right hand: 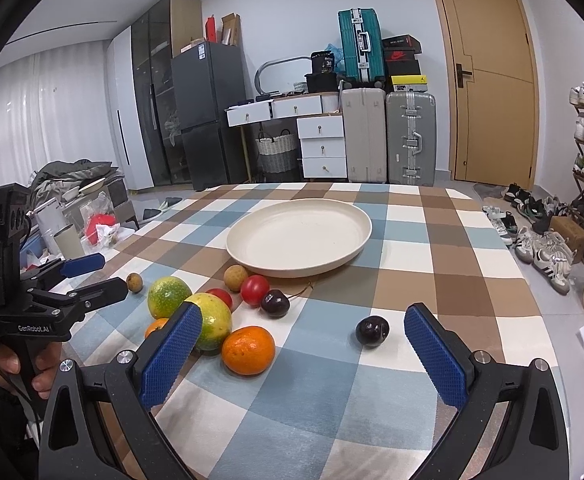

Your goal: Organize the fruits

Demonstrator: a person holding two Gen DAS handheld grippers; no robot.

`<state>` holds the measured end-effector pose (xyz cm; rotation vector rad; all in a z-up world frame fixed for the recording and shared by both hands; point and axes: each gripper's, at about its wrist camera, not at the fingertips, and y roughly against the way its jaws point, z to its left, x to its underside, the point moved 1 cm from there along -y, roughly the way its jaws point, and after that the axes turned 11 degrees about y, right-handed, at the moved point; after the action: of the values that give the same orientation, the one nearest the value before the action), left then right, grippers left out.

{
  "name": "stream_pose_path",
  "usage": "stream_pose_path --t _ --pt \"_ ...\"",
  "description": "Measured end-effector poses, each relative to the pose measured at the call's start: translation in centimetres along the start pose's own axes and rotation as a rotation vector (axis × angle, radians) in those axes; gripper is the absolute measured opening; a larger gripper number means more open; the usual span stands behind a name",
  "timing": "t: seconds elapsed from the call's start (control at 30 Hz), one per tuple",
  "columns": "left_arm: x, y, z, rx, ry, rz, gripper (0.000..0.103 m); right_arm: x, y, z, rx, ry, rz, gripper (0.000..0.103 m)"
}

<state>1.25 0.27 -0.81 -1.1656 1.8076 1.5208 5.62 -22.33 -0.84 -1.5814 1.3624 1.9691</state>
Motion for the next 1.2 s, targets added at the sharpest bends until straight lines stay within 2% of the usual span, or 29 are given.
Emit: stream_pose_path --t 0.3,0.5,0.6,0.7,0.8,0.9,1.0,1.13,1.2 --pt "0.3 0.2 -0.4 -0.016 -0.006 0.008 0.102 0.1 -0.6 -0.2 0.015 -0.014 0.028 0.103" --pt "0.3 0.1 -0.7 -0.006 -0.015 0.030 0.102 0.3 -2.0 -0.7 -0.004 -0.051 0.104 0.103" --pt "0.2 0.2 -1.1 0.008 -0.024 0.034 0.102 0.6 -2.9 -0.9 -0.019 -0.065 0.171 0.103" --pt "0.5 -0.1 -1.8 0.012 -0.061 0.061 0.102 0.7 -3.4 -0.6 -0.033 -0.042 0.195 0.103" --pt "0.6 -0.9 -1.9 -0.018 -0.078 0.088 0.102 0.7 -3.9 0.2 -0.040 0.004 0.222 0.102" --pt "0.6 -1.9 -1.5 -0.007 -0.042 0.135 0.102 0.6 -4.7 1.0 -0.070 0.031 0.248 0.102" --pt "0.4 -2.9 -0.9 -0.009 -0.021 0.166 0.102 0.7 -5.9 2.0 -0.089 0.073 0.290 0.097" --pt "0.0 -4.2 -0.3 0.010 0.019 0.208 0.098 1.1 -7.1 2.8 -0.106 0.100 0.332 0.091" --pt "0.0 -4.9 -0.2 0.013 0.026 0.229 0.092 1.3 -7.7 2.9 -0.111 0.101 0.349 0.089"
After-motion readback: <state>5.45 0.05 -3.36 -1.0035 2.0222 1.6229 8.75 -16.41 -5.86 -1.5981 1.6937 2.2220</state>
